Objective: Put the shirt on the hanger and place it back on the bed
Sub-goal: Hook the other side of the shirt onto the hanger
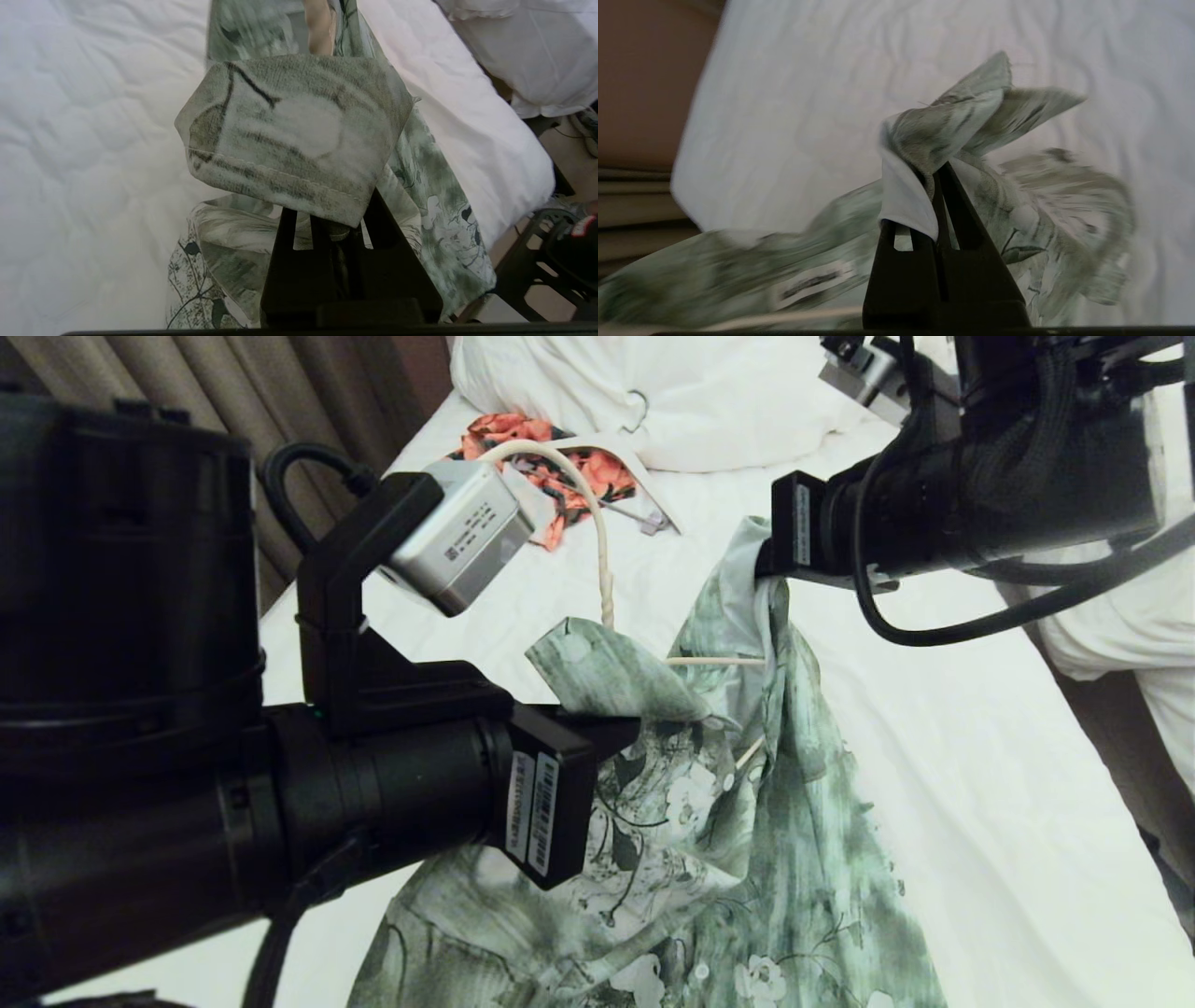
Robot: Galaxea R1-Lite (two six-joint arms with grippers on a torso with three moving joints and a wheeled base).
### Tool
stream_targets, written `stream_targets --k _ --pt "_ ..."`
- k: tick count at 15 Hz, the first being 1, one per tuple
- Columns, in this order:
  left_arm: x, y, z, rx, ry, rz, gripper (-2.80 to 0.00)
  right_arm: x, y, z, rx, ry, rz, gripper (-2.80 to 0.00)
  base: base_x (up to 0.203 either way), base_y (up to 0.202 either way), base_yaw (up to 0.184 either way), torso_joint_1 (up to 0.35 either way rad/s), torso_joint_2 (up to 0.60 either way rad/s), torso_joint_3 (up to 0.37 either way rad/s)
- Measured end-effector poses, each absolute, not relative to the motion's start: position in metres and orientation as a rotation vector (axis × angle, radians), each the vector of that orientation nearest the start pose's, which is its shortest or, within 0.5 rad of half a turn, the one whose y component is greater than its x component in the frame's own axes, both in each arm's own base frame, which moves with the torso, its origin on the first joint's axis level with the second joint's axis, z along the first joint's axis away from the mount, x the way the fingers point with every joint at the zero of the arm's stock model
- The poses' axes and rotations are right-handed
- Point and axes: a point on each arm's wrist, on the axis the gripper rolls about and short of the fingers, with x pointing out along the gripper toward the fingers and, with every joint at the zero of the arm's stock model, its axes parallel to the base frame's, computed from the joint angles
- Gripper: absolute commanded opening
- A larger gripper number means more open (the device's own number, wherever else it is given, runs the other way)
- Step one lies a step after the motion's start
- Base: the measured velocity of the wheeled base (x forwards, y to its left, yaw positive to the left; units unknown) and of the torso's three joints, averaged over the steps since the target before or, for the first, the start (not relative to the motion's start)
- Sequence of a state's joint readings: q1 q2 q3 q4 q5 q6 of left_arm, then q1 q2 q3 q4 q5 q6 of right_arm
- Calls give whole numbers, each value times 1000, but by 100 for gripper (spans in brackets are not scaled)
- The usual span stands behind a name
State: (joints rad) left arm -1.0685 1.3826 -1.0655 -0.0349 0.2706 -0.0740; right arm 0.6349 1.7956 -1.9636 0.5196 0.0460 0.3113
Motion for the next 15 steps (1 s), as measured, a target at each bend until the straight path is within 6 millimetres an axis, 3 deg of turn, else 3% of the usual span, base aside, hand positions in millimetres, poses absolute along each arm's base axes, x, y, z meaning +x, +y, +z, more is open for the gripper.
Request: stream_targets --k 7,15 --pt "118 -211 281 29 211 -802 -280 199 205 387 151 372 784 -280 0 0 0 0 0 0" --pt "128 -219 284 -152 44 -794 -280 159 207 379 145 463 821 -280 0 0 0 0 0 0"
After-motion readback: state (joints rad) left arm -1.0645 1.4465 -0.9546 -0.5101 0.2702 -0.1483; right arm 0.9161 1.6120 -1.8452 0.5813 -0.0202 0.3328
